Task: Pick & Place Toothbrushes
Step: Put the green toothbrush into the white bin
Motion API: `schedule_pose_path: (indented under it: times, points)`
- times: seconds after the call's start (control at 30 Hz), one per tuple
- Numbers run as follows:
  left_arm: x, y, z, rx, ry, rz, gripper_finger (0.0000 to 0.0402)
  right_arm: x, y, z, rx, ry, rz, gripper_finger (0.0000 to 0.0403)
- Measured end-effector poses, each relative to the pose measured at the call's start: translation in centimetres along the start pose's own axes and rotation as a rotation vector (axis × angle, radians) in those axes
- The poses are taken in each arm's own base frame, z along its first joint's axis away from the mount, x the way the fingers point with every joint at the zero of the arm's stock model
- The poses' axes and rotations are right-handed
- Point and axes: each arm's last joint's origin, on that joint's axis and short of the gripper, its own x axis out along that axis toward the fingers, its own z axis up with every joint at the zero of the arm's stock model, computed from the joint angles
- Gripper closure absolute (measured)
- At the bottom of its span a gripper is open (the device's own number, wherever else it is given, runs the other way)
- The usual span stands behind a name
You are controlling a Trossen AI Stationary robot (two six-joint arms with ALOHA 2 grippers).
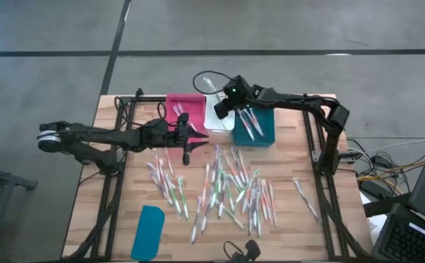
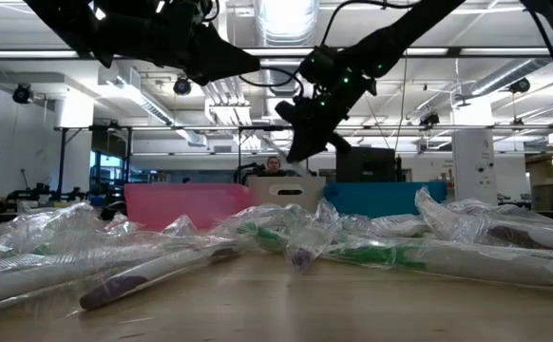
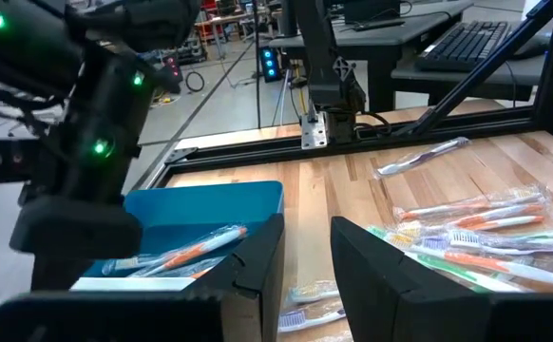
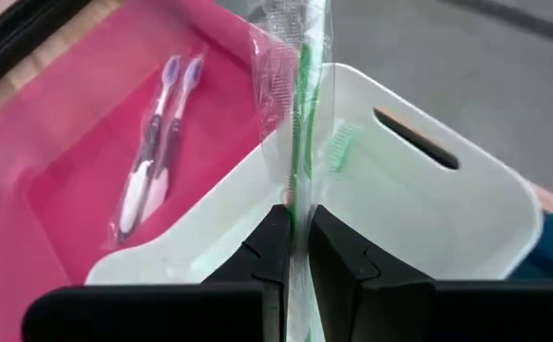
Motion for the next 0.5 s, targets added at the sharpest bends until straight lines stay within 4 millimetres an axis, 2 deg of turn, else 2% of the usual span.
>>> schedule_pose_path:
  times: [0.5]
  points:
    - [0.0, 0.0, 0.0, 0.000, 0.000, 0.000, 0.0307, 3.5, -0.5, -1.5, 0.056, 0.148, -0.024, 0.0380]
